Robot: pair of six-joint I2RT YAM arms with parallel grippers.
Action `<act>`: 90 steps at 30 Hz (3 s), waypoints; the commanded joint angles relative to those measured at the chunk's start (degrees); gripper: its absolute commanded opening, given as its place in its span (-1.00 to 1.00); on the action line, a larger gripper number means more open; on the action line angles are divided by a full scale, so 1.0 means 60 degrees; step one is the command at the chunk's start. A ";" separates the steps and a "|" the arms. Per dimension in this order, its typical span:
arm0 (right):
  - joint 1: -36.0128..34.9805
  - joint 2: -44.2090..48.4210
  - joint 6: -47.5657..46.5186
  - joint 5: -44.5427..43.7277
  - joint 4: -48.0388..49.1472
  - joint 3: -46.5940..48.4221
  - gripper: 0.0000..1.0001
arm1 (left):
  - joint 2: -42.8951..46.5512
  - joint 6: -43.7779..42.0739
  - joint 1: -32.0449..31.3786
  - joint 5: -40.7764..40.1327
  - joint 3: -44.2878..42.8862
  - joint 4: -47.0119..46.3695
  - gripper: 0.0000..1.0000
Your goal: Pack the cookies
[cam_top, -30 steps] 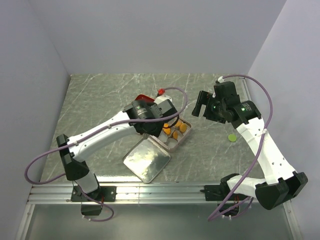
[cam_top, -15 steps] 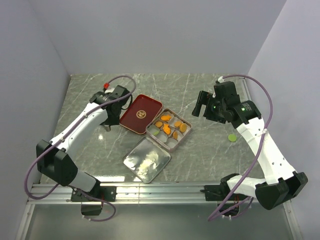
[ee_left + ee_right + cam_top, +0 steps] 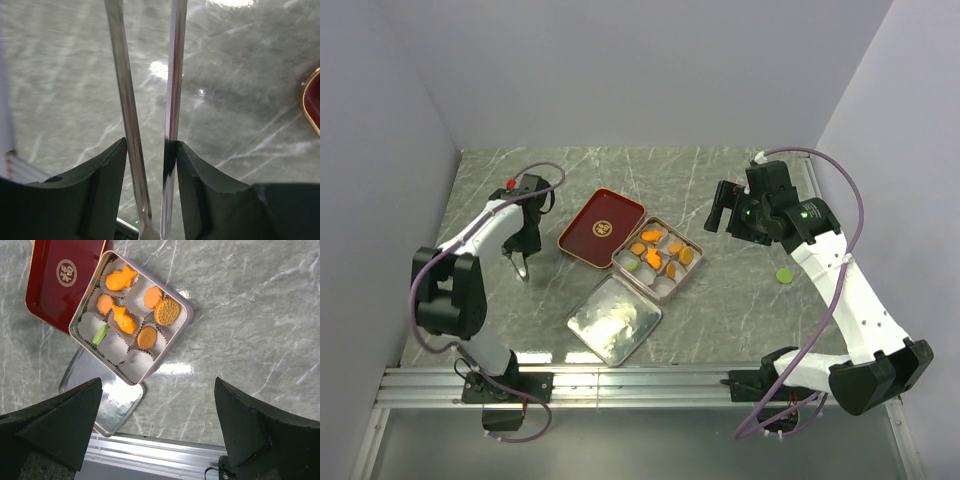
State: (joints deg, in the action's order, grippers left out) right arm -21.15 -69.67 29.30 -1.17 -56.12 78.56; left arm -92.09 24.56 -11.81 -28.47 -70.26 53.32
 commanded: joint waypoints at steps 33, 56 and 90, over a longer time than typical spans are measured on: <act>-0.0020 0.0259 0.0859 -0.0494 -0.0022 -0.0496 1.00 | 0.0421 -0.0050 0.0519 0.1625 -0.0258 -0.0816 0.67; -0.0020 0.1152 0.1093 -0.0391 -0.0271 -0.1199 1.00 | 0.2666 0.0771 -0.3026 0.5228 0.3374 -0.3260 0.08; 0.0111 0.1709 0.1167 -0.0699 -0.0432 -0.1463 1.00 | 0.1856 0.0083 -0.3641 0.3748 0.2058 -0.1359 -0.99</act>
State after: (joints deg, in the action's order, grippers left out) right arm -20.82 -60.31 36.14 -3.92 -59.42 69.67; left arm -85.32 26.04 -33.41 -4.16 -54.24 42.30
